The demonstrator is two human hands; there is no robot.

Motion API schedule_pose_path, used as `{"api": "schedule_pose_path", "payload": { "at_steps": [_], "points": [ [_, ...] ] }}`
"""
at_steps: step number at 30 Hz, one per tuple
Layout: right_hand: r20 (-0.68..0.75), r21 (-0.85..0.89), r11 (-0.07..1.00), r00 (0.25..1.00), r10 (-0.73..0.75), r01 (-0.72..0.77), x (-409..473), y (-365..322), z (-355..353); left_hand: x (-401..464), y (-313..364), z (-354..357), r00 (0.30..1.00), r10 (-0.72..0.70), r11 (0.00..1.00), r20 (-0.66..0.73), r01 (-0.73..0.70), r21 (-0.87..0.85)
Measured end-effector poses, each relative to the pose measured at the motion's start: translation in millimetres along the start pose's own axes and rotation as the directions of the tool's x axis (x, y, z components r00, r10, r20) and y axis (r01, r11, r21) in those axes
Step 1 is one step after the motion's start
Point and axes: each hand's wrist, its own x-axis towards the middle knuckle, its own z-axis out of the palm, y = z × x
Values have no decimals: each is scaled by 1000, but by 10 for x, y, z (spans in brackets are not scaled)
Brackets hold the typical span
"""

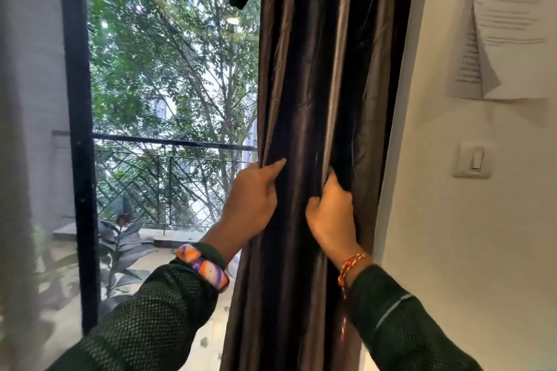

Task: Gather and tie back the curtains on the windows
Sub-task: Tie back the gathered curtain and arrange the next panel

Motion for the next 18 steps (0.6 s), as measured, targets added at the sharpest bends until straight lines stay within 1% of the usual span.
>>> {"api": "schedule_pose_path", "payload": {
  "at_steps": [3, 5, 7, 9, 10, 11, 12, 13, 14, 15, 17, 18],
  "points": [
    [146, -72, 991, 984, -98, 109, -360, -7, 117, -45, 196, -46, 997, -67, 995, 33, 70, -77],
    [211, -99, 976, 962, -171, 195, -563, -67, 151, -69, 346, -64, 990, -127, 986, 57, 132, -102],
    [299, -178, 940, 926, -230, 291, -728, -155, 135, -67, 423, -100, 979, -202, 977, 27, 203, -67],
    [378, -219, 917, 895, -236, 334, -806, -204, 28, -72, 433, -164, 974, -223, 975, -35, 223, 10],
    [363, -201, 917, 896, -258, 345, -811, -223, -68, -78, 420, -212, 974, -216, 975, -60, 219, 41],
    [271, -162, 913, 907, -323, 373, -791, -241, -180, -93, 405, -270, 976, -204, 976, -77, 209, 65],
    [120, -131, 902, 910, -397, 411, -724, -249, -282, -111, 385, -328, 977, -194, 975, -85, 202, 90],
    [-34, -106, 897, 900, -435, 430, -618, -249, -373, -133, 370, -386, 978, -190, 973, -91, 199, 116],
    [-137, -66, 911, 901, -412, 407, -485, -246, -457, -153, 364, -433, 977, -188, 970, -95, 200, 139],
    [-170, -4, 938, 924, -342, 347, -335, -251, -527, -163, 358, -469, 977, -191, 966, -94, 204, 159],
    [-92, 132, 973, 979, -180, 191, -32, -273, -602, -170, 364, -520, 976, -200, 959, -86, 213, 187],
    [-39, 172, 977, 991, -124, 129, 83, -301, -621, -176, 375, -537, 977, -200, 958, -81, 212, 195]
  ]
}}
